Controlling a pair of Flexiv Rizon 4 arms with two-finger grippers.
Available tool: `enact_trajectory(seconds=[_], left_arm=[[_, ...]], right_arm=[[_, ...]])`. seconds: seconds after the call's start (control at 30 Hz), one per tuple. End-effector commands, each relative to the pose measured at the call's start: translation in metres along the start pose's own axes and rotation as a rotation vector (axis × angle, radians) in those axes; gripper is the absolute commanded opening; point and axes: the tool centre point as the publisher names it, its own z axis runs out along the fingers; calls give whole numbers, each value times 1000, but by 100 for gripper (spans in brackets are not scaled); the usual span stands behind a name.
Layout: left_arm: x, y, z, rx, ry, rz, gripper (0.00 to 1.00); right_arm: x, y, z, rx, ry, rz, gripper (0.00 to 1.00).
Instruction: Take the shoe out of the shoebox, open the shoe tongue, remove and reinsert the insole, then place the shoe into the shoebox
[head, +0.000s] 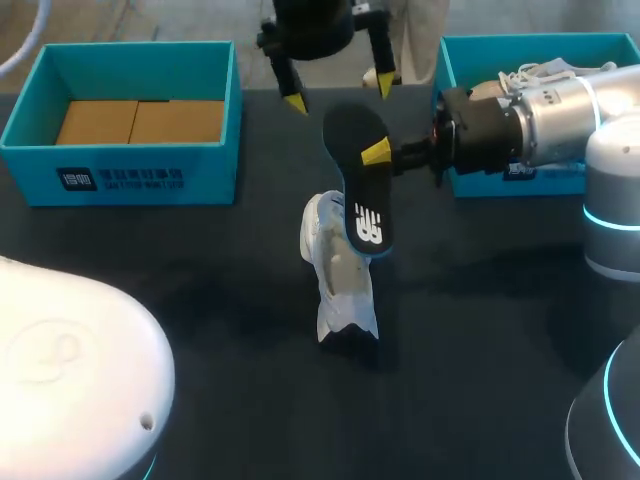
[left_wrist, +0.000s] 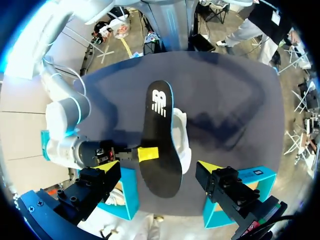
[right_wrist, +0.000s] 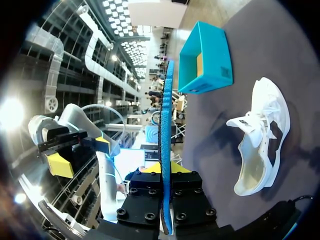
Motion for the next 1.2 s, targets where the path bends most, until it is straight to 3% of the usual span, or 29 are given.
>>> enact_trajectory(seconds=[0.03,1.2], left_arm=[[-8,3,0,-3,236,3,100],[-12,5,-2,-31,138,0,100]], right_arm=[[0,-2,1,-7,-3,-3,0],[5,-3,-1,-15,-14,-7,0]])
